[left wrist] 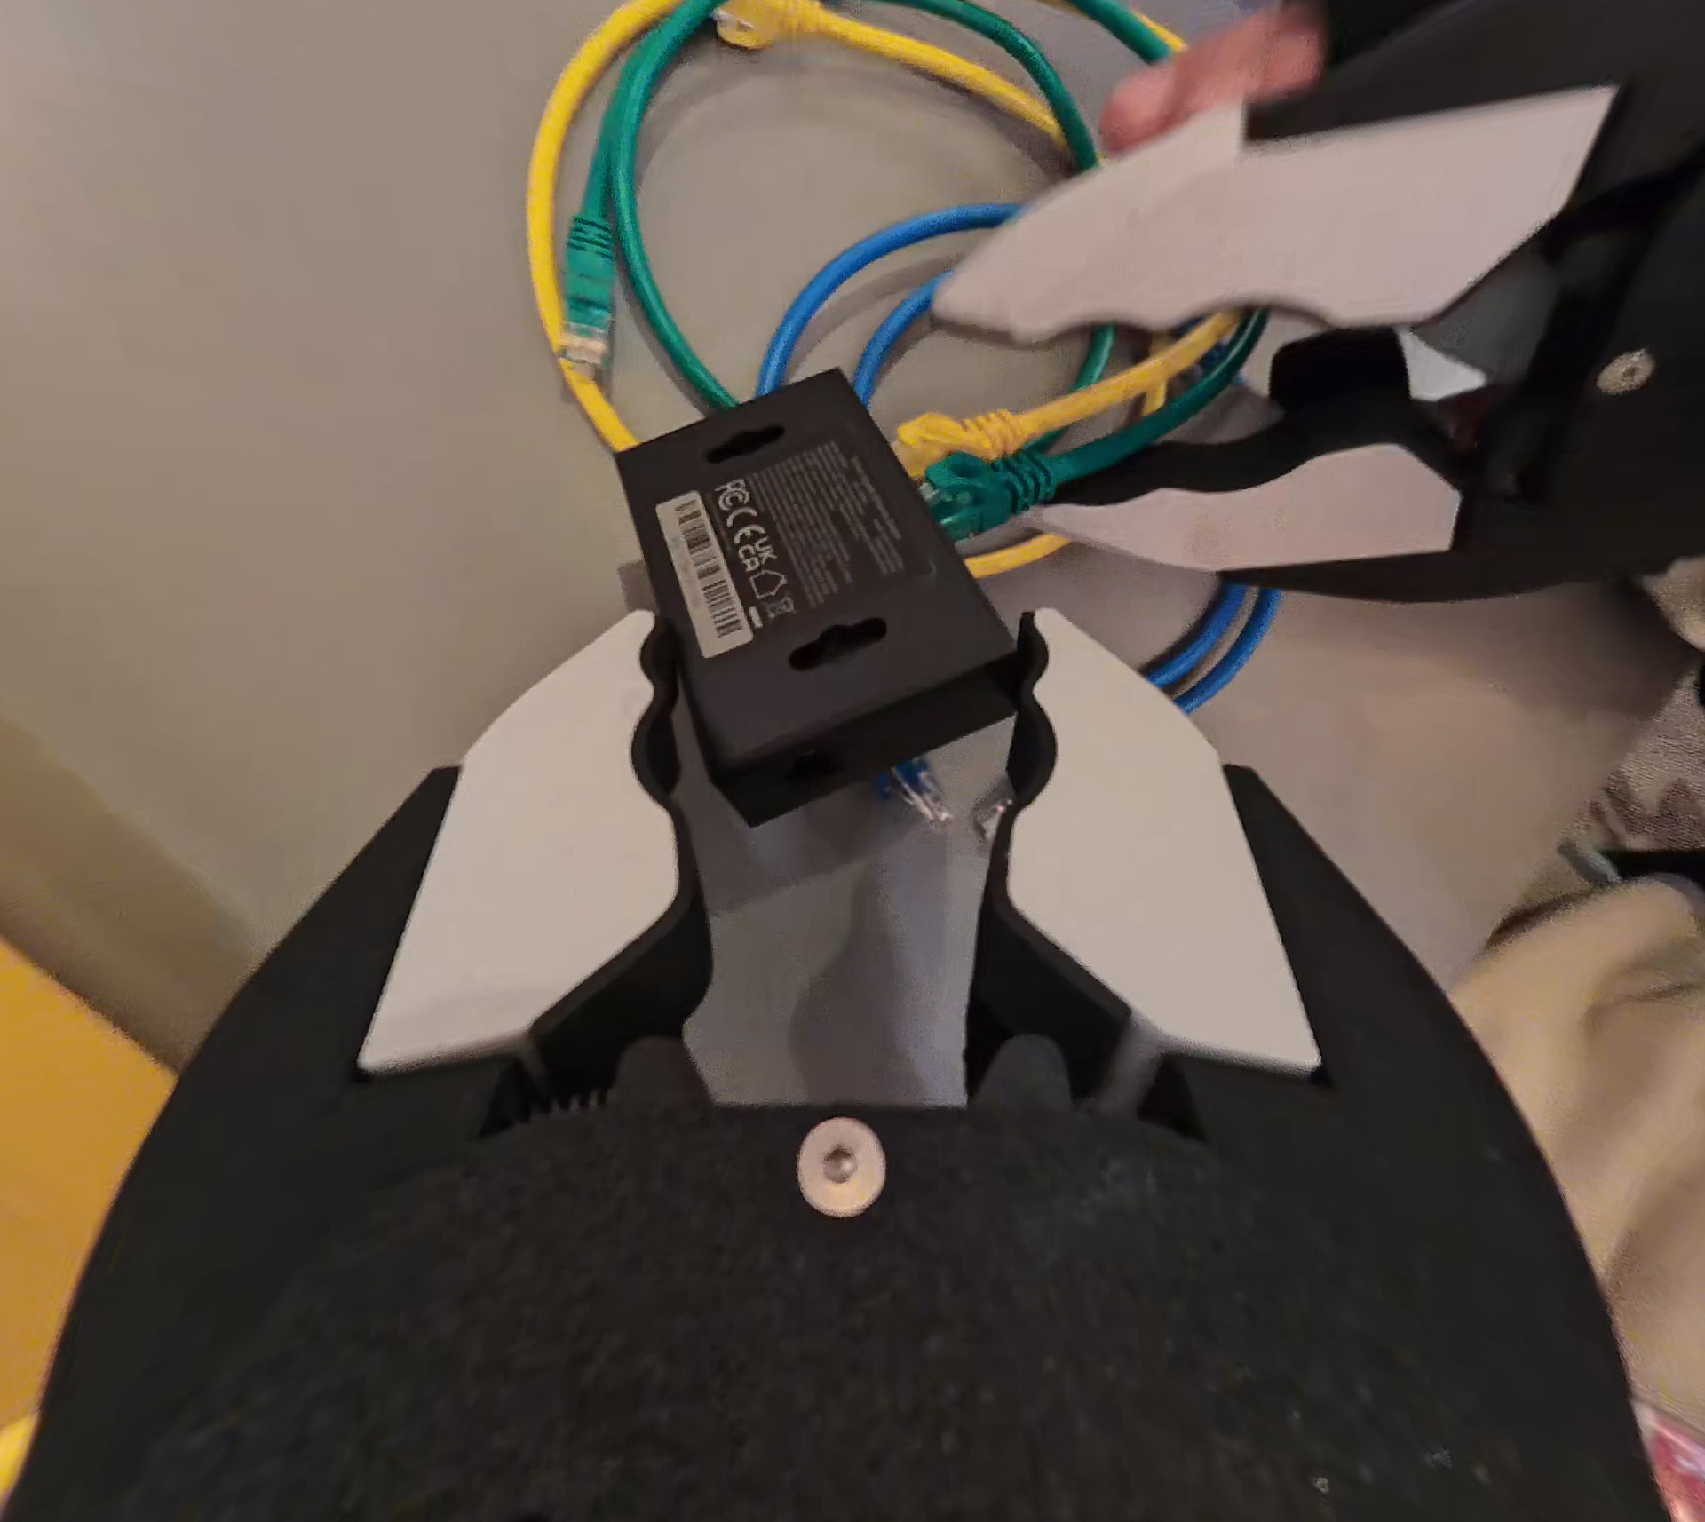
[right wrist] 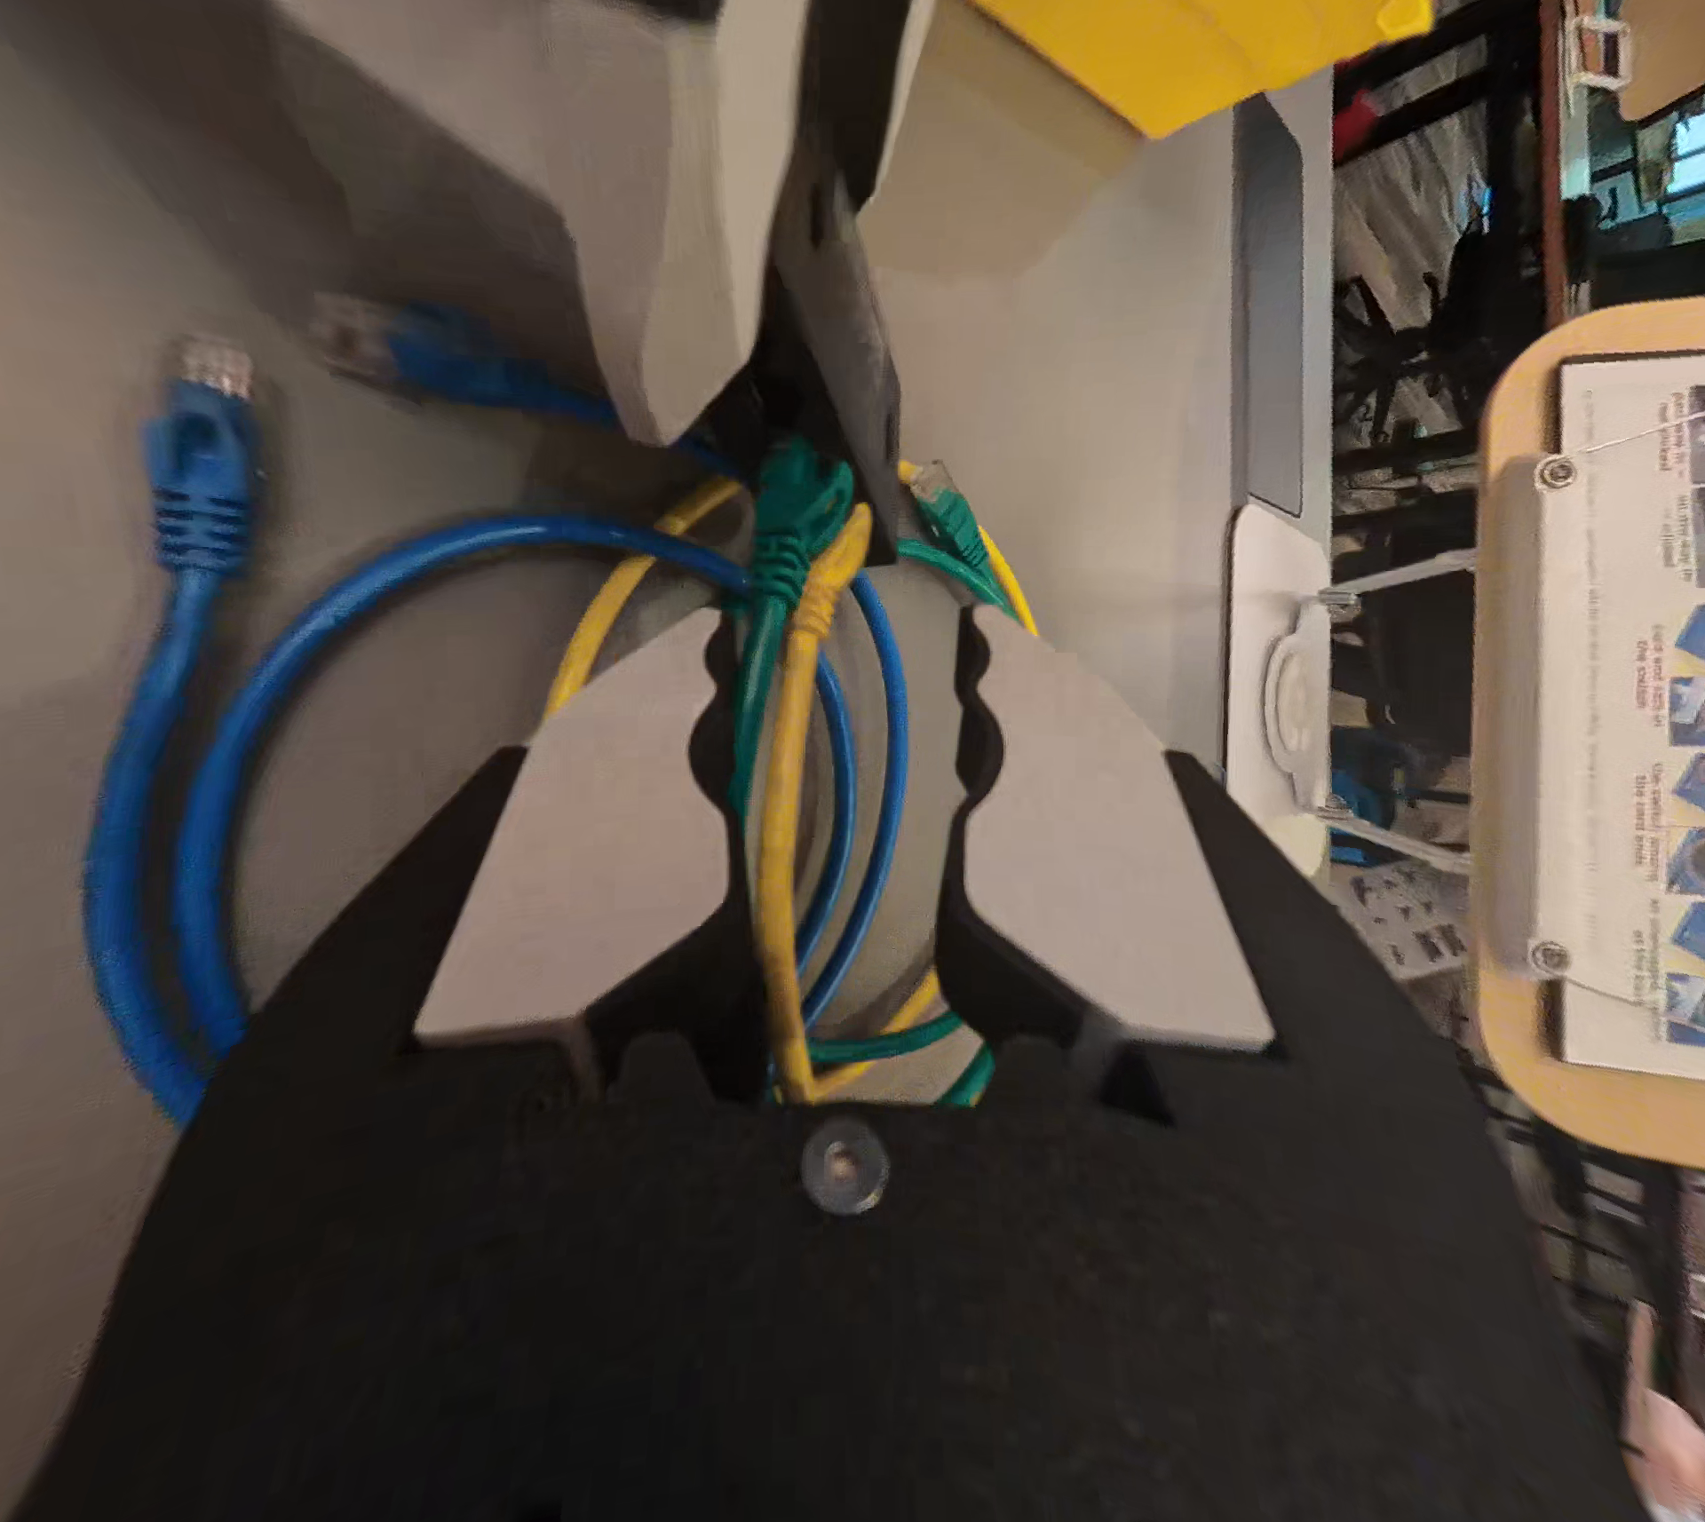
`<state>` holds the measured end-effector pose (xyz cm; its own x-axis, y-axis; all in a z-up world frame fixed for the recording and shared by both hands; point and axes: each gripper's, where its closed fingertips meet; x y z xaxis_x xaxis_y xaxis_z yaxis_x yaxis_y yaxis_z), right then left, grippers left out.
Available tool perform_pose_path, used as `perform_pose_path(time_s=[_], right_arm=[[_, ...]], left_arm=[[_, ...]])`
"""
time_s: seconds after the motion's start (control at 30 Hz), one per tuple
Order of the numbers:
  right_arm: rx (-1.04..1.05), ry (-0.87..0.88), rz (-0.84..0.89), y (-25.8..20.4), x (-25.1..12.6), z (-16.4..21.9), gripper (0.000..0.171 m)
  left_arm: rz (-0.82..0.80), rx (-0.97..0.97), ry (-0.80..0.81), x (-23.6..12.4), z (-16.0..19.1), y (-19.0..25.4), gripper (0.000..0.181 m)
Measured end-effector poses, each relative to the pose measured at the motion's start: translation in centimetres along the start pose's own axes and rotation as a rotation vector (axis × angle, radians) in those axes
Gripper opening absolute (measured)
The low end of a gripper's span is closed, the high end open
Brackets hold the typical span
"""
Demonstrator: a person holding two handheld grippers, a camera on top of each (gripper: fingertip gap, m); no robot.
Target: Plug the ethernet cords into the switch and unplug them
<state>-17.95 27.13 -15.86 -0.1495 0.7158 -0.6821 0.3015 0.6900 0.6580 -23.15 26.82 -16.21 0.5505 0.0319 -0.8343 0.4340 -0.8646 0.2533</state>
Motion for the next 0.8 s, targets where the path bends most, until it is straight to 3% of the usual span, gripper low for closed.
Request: perform_pose_path(time_s=[0.07,0.13,0.27,0.4,0.6,0.67,0.8], right_arm=[[-0.031,0.016,-0.001,-0.5,0.2,-0.8,0.019],[-0.042,0.009,0.032,-0.7,0.4,-1.0,0.011],[-0.017,0.008,0.036,-0.1,-0.4,-1.2,0.009],[0.015,-0.002,-0.007,0.6,-1.6,-0.4,0.008],[-0.026,0.054,-0.073,-0.1,-3.8,-1.8,0.009],[-0.053,0.068,-0.080,-0.5,-4.4,-2.6,0.008],[-0.154,0.067,-0.015,-0.9,-5.1,-3.4,0.008]], left_arm=[[-0.041,0.018,0.020,-0.8,-0.2,-0.2,0.070],[-0.026,0.007,0.027,-1.1,0.1,-0.2,0.070],[0.011,0.089,0.135,-1.6,0.0,0.3,0.072],[-0.254,0.439,0.227,-3.5,-0.4,0.1,0.084],[-0.591,0.924,0.316,-4.1,-0.3,2.3,0.047],[-0.713,1.015,0.309,-3.8,-0.6,2.2,0.039],[-0.776,1.059,0.288,-2.9,-0.7,2.1,0.036]])
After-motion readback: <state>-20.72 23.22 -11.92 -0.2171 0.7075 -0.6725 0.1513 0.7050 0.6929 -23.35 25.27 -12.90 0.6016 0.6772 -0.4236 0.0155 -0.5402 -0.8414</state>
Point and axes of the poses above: each gripper's, where its closed fingertips meet, x out along the fingers, z out of its underside, y = z × x across the jaws, and after that the axes turned 9 degrees about -y, right-handed
